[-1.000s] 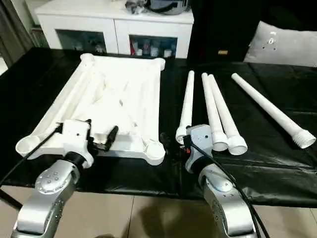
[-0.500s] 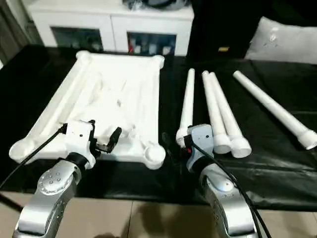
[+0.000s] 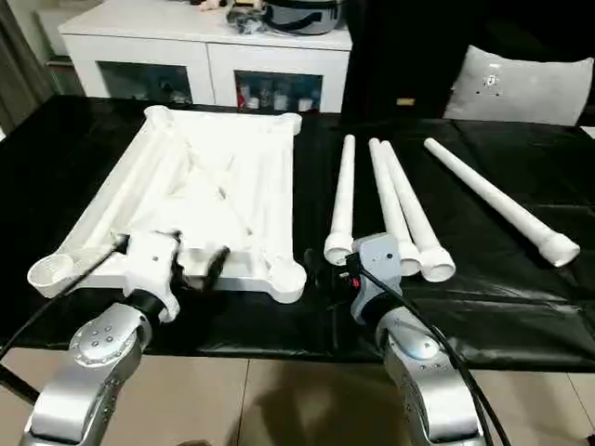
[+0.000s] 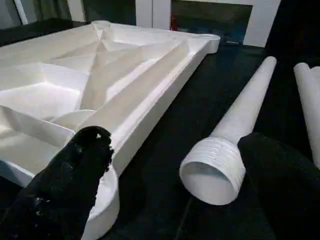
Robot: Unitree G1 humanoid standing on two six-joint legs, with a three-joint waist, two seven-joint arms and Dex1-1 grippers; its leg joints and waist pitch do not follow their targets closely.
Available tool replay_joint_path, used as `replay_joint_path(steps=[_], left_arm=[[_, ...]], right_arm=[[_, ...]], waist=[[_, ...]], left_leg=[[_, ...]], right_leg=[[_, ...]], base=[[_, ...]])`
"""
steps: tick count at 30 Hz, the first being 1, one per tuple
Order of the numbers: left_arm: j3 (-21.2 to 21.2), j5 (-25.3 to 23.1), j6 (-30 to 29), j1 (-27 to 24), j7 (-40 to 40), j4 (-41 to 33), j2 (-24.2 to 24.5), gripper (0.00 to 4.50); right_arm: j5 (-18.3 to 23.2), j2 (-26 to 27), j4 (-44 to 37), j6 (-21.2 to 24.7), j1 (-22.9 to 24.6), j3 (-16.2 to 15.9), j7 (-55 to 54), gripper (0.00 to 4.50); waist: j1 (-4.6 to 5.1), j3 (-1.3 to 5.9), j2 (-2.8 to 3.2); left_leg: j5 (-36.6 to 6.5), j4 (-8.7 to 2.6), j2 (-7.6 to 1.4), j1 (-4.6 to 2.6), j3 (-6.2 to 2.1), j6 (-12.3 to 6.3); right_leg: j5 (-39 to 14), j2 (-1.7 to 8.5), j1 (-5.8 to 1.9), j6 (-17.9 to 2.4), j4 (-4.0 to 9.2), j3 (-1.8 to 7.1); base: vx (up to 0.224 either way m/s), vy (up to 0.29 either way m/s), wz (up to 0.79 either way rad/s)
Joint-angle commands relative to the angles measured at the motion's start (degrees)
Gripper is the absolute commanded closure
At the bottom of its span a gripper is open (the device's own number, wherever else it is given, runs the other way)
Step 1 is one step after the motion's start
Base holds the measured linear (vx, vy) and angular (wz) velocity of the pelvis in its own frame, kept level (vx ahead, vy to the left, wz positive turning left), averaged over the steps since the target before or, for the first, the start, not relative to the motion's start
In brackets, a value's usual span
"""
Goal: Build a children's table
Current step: Move to table, then move table base
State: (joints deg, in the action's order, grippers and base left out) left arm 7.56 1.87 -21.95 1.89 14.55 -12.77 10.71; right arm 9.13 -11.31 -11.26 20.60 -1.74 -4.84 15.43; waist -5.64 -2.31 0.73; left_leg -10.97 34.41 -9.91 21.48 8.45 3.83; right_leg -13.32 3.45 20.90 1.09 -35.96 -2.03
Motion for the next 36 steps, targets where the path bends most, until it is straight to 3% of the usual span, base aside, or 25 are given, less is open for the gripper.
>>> replay_joint_path(steps=[1, 4, 5, 9, 10, 17, 19, 20, 21, 22, 24, 25, 28, 29, 30, 32, 33, 35, 36], left_arm=[[1.3, 0.7, -1.8, 0.7, 2.3, 0.2, 0.8, 0.04], [2.4, 1.7, -2.5, 1.3, 5.5, 0.1, 2.2, 0.04], [3.8, 2.7, -2.6, 2.7, 10.4, 0.5, 4.8, 0.22], [5.6, 0.9, 2.8, 6.3, 16.6, 3.7, 9.4, 0.22], [5.7, 1.5, 4.6, 8.7, 20.5, 5.8, 11.1, 0.33], [10.1, 3.6, 4.9, 15.8, 37.0, 11.0, 17.9, 0.87], [13.1, 2.2, 6.7, 18.5, 41.4, 14.5, 19.8, 1.00], [13.6, 1.6, 7.8, 19.2, 42.0, 15.9, 19.8, 1.03], [14.5, 0.5, 9.6, 20.6, 43.2, 18.6, 19.6, 1.17], [15.0, -0.2, 10.5, 21.4, 43.8, 20.1, 19.5, 1.30], [15.3, -1.0, 11.9, 22.5, 44.2, 22.6, 19.2, 1.43], [15.5, -1.4, 12.8, 23.4, 44.5, 24.4, 18.9, 1.47], [15.5, -2.0, 14.8, 25.9, 44.9, 28.6, 18.4, 1.63], [15.5, -1.8, 15.3, 27.4, 45.4, 30.8, 18.3, 1.74], [15.5, -1.8, 15.3, 27.4, 45.4, 30.8, 18.3, 1.82], [15.3, -1.6, 16.1, 28.7, 45.7, 33.0, 18.2, 1.98], [15.1, -1.7, 16.8, 29.4, 46.1, 34.5, 18.2, 1.98], [15.0, -1.9, 17.6, 30.3, 46.9, 36.6, 18.0, 2.16], [14.9, -1.9, 18.4, 31.1, 47.8, 38.6, 17.8, 2.16]], right_arm=[[0.1, -1.0, -1.7, 0.5, 0.2, 1.3, 0.8, 0.00], [0.8, -2.5, -1.8, 0.8, 0.4, 1.7, 2.7, 0.00], [2.1, -4.7, -2.2, 1.3, 0.6, 2.4, 5.6, 0.00], [3.8, -9.2, -3.3, 1.8, 0.9, 2.5, 11.1, 0.00], [4.7, -11.4, -3.8, 2.4, 1.1, 2.7, 13.6, 0.00], [6.5, -16.3, -4.2, 3.8, 0.9, 3.6, 19.0, 0.00], [7.2, -18.1, -4.6, 4.6, 1.0, 2.9, 21.4, 0.00], [7.4, -18.5, -4.7, 4.8, 1.0, 2.8, 22.0, 0.00], [7.3, -19.2, -4.8, 5.2, 1.1, 2.3, 22.6, 0.00], [7.2, -19.5, -4.8, 5.4, 1.0, 2.1, 22.9, 0.00], [7.4, -19.8, -5.2, 5.8, 1.2, 1.8, 23.3, 0.00], [7.7, -19.9, -5.6, 6.2, 1.3, 1.8, 23.7, 0.00], [8.3, -20.3, -7.0, 7.1, 1.9, 1.6, 24.2, 0.00], [8.6, -20.7, -7.6, 7.6, 2.4, 1.6, 24.5, 0.00], [8.6, -20.7, -7.6, 7.6, 2.4, 1.6, 24.5, 0.00], [8.9, -21.0, -8.2, 7.9, 2.8, 1.7, 24.8, 0.00], [8.8, -21.2, -8.5, 8.1, 3.1, 1.6, 24.9, 0.00], [8.9, -21.5, -8.8, 8.4, 3.4, 1.6, 25.2, 0.00], [9.0, -21.6, -9.2, 8.9, 3.5, 1.6, 25.4, 0.00]], waist=[[-0.03, 2.38, 0.02], [-0.12, 2.75, 0.15], [-0.15, 2.91, 0.29], [-0.43, 3.38, 0.27], [-0.46, 3.22, 0.19], [-0.62, 2.88, 0.61], [-0.71, 2.90, 1.21], [-0.65, 2.95, 0.92], [-0.73, 3.03, 1.25], [-0.73, 3.02, 1.01], [-0.78, 3.12, 1.16], [-0.94, 3.33, 1.78], [-0.97, 3.35, 1.61], [-0.96, 3.38, 2.06], [-0.91, 3.35, 1.88], [-0.95, 3.40, 2.12], [-0.98, 3.50, 2.51], [-0.92, 3.47, 2.21], [-0.99, 3.46, 2.56]], left_leg=[[-16.5, -5.32, -2.69, -0.54, -1.02, 1.61], [-12.6, -4.98, -2.67, -0.38, -0.95, 0.77], [-10.7, -4.76, -2.65, -0.40, -0.92, 0.39], [-5.2, -3.97, -2.40, -0.24, -0.71, -1.60], [-4.7, -3.98, -2.37, -0.15, -0.67, -2.06], [-11.1, -4.62, -2.76, -0.75, -0.59, -0.71], [-11.9, -4.62, -2.70, -0.81, -0.60, -0.46], [-11.8, -4.60, -2.80, -0.76, -0.55, -0.44], [-11.4, -4.50, -2.72, -0.72, -0.58, -0.51], [-11.1, -4.47, -2.71, -0.66, -0.52, -0.66], [-10.0, -4.32, -2.74, -0.52, -0.54, -0.95], [-9.3, -4.19, -2.79, -0.60, -0.62, -0.89], [-9.8, -4.18, -2.79, -0.60, -0.58, -0.94], [-9.6, -4.16, -2.80, -0.55, -0.67, -0.94], [-9.8, -4.16, -2.77, -0.59, -0.62, -0.99], [-9.8, -4.09, -2.75, -0.50, -0.64, -1.11], [-9.8, -4.06, -2.74, -0.53, -0.67, -1.02], [-10.3, -4.11, -2.78, -0.52, -0.66, -1.04], [-10.4, -4.12, -2.77, -0.53, -0.70, -1.07]], right_leg=[[-11.4, 3.97, -0.63, -6.0, 5.27, 2.62], [-4.6, 3.91, -1.02, -7.3, 4.63, 2.51], [-1.2, 3.77, -1.12, -7.8, 4.30, 2.43], [8.2, 3.53, -1.59, -8.5, 3.42, 2.28], [9.0, 3.68, -1.58, -9.1, 3.43, 2.17], [-1.2, 4.05, -1.35, -10.8, 4.01, 2.34], [-2.2, 4.07, -1.23, -10.9, 4.02, 2.37], [-1.7, 4.21, -1.38, -11.2, 4.02, 2.41], [-1.1, 4.18, -1.38, -11.4, 3.96, 2.40], [-0.8, 4.19, -1.49, -11.4, 4.03, 2.40], [0.8, 4.32, -1.57, -11.9, 3.90, 2.39], [1.8, 4.43, -1.57, -12.2, 3.62, 2.35], [2.6, 4.33, -1.71, -12.8, 3.69, 2.29], [3.1, 4.38, -1.73, -12.8, 3.62, 2.26], [3.0, 4.33, -1.70, -12.8, 3.68, 2.25], [2.6, 4.46, -1.77, -13.3, 3.63, 2.25], [2.6, 4.48, -1.79, -13.3, 3.61, 2.24], [1.8, 4.50, -1.83, -13.3, 3.72, 2.26], [1.4, 4.53, -1.76, -13.3, 3.79, 2.25]], base=[[0.000, 0.000, 0.00], [0.000, 0.000, 0.00], [0.000, 0.000, 0.00], [0.000, 0.000, 0.00], [0.000, 0.000, 0.00], [0.000, 0.000, 0.00], [0.000, 0.000, 0.00], [0.000, 0.000, 0.00], [0.000, 0.000, 0.00], [0.000, 0.000, 0.00], [0.000, 0.000, 0.00], [0.000, 0.000, 0.00], [0.000, 0.000, 0.00], [0.000, 0.000, 0.00], [0.000, 0.000, 0.00], [0.000, 0.000, 0.00], [0.000, 0.000, 0.00], [0.000, 0.000, 0.00], [0.000, 0.000, 0.00]])
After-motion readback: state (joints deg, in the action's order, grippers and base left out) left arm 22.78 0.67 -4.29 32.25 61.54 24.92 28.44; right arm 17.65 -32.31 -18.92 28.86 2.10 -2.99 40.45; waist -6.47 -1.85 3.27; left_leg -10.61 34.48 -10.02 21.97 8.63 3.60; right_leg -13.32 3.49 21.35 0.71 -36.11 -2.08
